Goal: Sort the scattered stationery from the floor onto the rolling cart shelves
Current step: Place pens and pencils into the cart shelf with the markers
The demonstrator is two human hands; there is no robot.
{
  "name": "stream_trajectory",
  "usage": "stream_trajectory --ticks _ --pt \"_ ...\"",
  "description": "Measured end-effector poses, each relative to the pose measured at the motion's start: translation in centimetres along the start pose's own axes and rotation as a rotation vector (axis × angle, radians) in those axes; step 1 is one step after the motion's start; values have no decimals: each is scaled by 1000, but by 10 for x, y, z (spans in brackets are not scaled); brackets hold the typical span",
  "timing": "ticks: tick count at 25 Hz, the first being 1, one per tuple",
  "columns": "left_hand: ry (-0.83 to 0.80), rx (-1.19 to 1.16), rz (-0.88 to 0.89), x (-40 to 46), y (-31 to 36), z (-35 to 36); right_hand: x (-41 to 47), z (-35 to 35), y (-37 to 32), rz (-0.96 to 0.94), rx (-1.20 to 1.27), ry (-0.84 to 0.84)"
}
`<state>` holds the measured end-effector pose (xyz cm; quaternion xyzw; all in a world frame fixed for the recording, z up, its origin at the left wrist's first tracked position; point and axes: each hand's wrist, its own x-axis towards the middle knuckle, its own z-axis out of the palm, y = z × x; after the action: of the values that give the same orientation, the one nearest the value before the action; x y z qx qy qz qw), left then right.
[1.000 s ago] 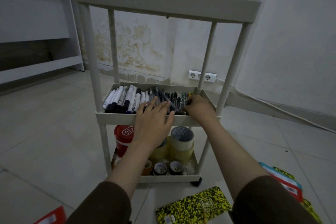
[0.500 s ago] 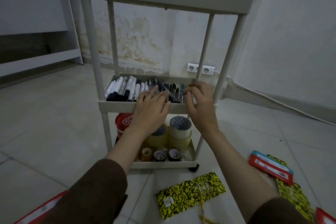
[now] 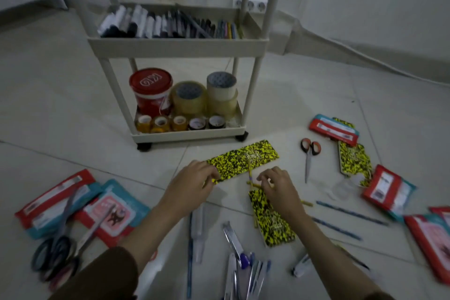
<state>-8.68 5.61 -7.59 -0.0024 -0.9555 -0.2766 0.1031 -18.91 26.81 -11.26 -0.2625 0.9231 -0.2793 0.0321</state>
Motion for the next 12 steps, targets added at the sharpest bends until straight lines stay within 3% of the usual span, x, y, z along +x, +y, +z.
stream_trajectory --ticks 2,4,12 --pt "-173 84 -77 -20 -8 24 -10 10 8 17 -37 -74" --pt "-245 114 -110 -31 -15 33 -12 16 8 -13 -97 -137" --pt "-198 -32 -222 -31 -4 37 15 27 -18 145 -412 -298"
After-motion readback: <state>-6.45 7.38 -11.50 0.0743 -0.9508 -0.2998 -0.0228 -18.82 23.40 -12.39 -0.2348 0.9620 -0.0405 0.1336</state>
